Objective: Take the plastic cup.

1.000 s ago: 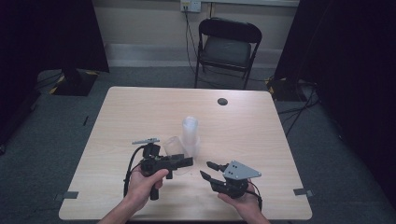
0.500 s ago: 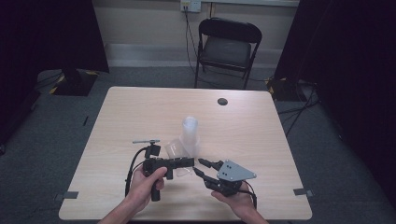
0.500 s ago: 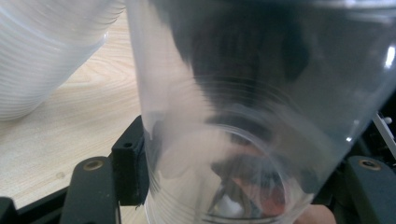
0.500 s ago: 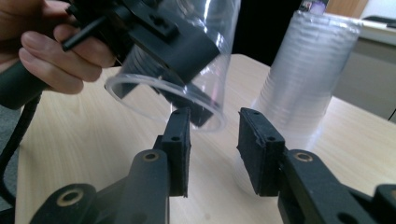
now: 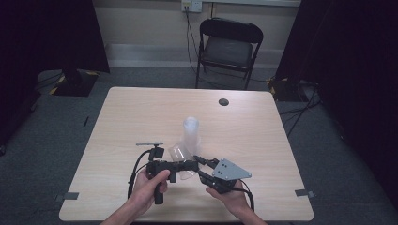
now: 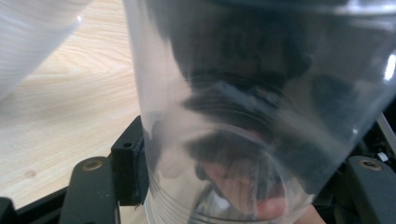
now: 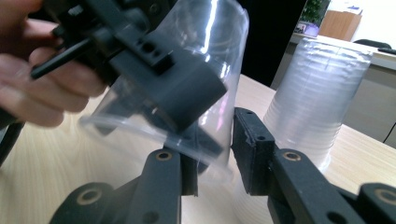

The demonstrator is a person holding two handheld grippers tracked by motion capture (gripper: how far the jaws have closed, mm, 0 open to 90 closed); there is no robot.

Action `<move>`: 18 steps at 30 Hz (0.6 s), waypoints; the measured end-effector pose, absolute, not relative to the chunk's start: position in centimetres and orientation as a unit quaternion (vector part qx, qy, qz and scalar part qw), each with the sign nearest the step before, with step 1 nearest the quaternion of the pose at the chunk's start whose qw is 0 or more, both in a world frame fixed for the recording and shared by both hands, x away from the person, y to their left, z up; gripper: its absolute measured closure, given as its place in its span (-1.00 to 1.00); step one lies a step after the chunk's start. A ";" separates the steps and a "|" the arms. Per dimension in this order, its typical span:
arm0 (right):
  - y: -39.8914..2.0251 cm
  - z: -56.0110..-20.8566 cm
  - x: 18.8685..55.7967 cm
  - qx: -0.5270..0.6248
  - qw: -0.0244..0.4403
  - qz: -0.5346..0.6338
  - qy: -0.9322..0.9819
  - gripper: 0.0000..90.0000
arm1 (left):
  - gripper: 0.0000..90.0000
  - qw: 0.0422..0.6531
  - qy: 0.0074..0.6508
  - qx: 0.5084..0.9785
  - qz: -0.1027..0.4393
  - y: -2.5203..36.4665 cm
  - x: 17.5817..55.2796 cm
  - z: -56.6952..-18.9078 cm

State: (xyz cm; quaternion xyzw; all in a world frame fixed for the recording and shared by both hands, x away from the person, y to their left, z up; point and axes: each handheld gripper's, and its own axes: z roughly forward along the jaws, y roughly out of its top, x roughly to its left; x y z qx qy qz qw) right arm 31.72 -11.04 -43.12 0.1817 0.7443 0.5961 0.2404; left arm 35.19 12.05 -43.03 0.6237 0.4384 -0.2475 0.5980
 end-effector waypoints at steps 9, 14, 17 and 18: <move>-10.8 -43.3 31.6 0.177 0.253 0.603 0.736 0.63 | -0.28 0.601 0.425 0.628 -0.253 11.2 34.6 -43.0; -10.9 -43.3 31.5 0.178 0.257 0.609 0.729 0.68 | -0.29 0.604 0.421 0.626 -0.257 10.9 34.5 -43.1; -10.9 -43.4 31.4 0.182 0.258 0.615 0.722 0.78 | -0.33 0.606 0.414 0.630 -0.251 10.8 34.5 -43.1; -10.9 -43.4 31.4 0.183 0.256 0.616 0.722 0.79 | -0.34 0.609 0.413 0.632 -0.246 10.8 34.5 -43.1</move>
